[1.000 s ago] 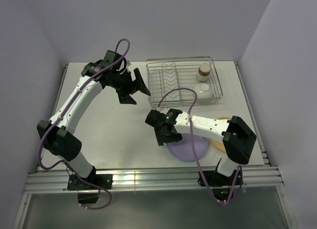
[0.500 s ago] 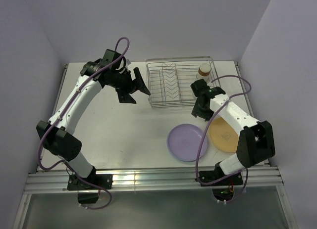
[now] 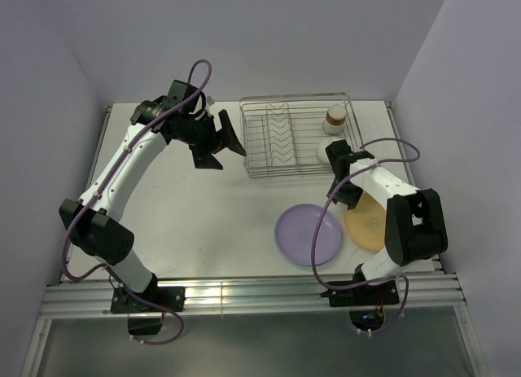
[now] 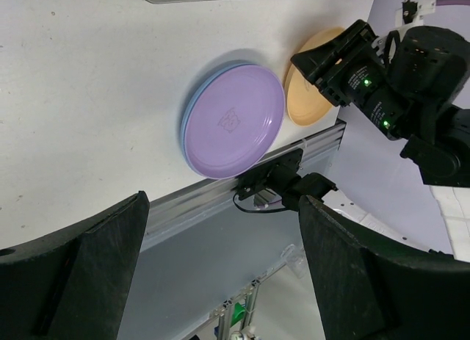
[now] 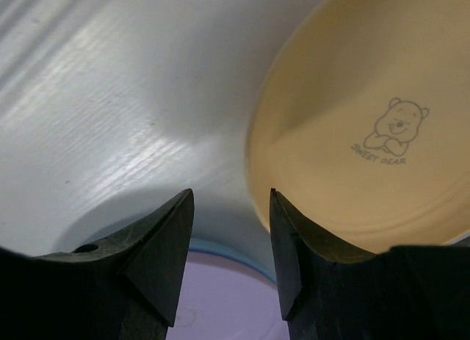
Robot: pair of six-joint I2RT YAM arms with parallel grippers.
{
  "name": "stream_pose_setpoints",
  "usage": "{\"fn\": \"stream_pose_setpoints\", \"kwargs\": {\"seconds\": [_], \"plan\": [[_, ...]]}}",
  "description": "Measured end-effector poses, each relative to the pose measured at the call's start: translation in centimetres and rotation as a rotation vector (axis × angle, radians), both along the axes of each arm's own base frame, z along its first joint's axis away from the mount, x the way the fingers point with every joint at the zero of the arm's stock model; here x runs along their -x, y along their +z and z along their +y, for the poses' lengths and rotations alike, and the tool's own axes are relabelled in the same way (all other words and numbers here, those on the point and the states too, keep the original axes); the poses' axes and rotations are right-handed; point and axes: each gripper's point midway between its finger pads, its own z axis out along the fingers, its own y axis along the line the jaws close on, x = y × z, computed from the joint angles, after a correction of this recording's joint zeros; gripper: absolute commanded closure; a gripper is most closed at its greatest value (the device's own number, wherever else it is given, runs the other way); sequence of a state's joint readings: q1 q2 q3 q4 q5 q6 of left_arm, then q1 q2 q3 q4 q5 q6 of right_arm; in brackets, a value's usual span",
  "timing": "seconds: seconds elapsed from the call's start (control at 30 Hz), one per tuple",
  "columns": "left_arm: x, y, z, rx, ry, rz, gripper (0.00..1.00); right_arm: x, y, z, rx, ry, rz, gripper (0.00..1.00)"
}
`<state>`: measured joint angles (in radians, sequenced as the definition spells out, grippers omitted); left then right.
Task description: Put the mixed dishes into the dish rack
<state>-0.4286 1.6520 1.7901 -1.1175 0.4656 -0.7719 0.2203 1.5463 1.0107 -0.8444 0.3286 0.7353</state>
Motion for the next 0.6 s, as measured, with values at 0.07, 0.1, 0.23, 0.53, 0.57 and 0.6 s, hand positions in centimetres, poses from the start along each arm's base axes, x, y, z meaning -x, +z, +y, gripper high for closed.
{"fn": "stream_pose_setpoints", "kwargs": {"seconds": [0.07, 0.1, 0.23, 0.53, 0.57, 0.6], "plan": [[0.0, 0.0, 0.0, 0.0, 0.001, 0.0, 0.11, 0.6, -0.7, -0.7, 0.005, -0.02, 0.019, 0.47], [-0.1, 0.0, 0.1, 0.0, 0.002, 0.0, 0.11, 0.9, -1.1, -1.0, 0.006, -0.029, 0.025, 0.47], [-0.1, 0.0, 0.1, 0.0, 0.003, 0.0, 0.11, 1.7, -2.5, -1.7, 0.01, -0.05, 0.053, 0.5], [-0.1, 0.0, 0.1, 0.003, 0.002, 0.001, 0.11, 1.6, -3.6, -2.9, 0.077, -0.034, 0.074, 1.0], [-0.1, 0.0, 0.1, 0.003, 0.001, 0.001, 0.11, 1.7, -3.4, -3.1, 0.088, -0.034, 0.076, 1.0], [-0.1, 0.1, 0.1, 0.004, 0.001, 0.0, 0.11, 1.9, -3.3, -3.3, 0.096, -0.035, 0.081, 1.0]]}}
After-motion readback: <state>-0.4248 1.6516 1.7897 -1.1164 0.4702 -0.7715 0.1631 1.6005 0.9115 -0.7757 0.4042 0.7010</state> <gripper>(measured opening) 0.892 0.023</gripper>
